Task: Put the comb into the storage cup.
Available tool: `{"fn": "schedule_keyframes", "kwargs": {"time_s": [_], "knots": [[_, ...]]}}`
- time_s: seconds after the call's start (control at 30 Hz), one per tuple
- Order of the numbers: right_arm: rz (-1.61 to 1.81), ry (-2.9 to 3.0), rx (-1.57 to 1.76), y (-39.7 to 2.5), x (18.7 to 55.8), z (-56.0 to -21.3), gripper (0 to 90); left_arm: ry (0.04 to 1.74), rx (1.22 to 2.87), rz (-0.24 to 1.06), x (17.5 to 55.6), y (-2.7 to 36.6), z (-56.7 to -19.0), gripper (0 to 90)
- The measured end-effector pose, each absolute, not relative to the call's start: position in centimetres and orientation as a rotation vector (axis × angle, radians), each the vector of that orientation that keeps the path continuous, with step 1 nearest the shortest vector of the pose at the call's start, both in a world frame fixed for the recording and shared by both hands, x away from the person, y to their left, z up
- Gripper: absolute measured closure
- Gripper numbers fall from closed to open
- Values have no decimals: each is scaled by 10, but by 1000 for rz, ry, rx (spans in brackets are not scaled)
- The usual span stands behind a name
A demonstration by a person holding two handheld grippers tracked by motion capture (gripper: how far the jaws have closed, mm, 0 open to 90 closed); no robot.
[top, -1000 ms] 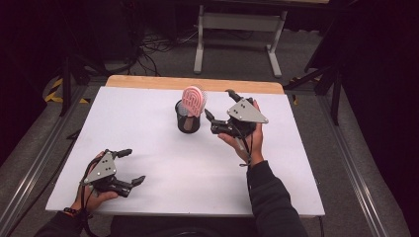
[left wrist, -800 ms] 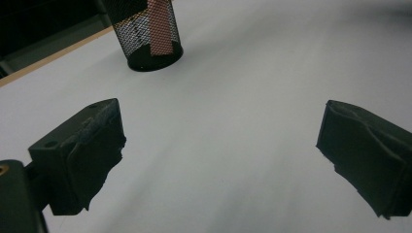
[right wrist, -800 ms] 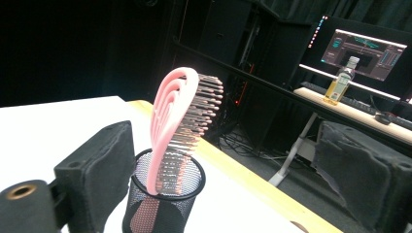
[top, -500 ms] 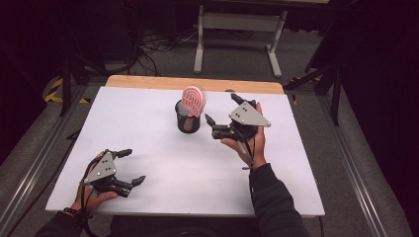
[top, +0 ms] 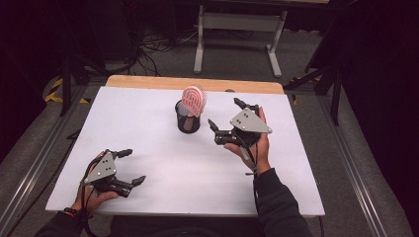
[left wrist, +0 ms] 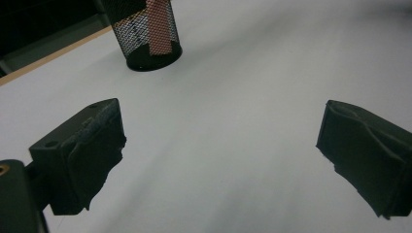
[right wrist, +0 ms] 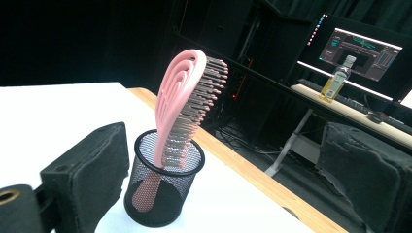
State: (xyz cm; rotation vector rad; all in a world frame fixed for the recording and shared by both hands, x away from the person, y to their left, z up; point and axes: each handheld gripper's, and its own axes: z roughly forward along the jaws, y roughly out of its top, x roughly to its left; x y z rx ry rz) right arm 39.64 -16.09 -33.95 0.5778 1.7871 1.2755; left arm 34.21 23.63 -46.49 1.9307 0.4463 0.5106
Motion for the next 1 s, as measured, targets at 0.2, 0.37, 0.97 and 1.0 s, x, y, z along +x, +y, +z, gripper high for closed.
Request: {"fn": "schedule_keyframes", "kwargs": {"time_s": [0.2,0.37,0.97,1.0], "knots": [[1280,1779,578,-166,390,-340,58,447,1928,514,342,237,-464,44],[1268,1793,577,-168,386,-343,59,449,1929,514,341,236,-464,44],[1228,1823,557,-175,370,-352,75,443,1927,524,340,237,-463,43],[1226,1821,555,-176,369,-352,75,443,1927,524,340,237,-463,42]]}}
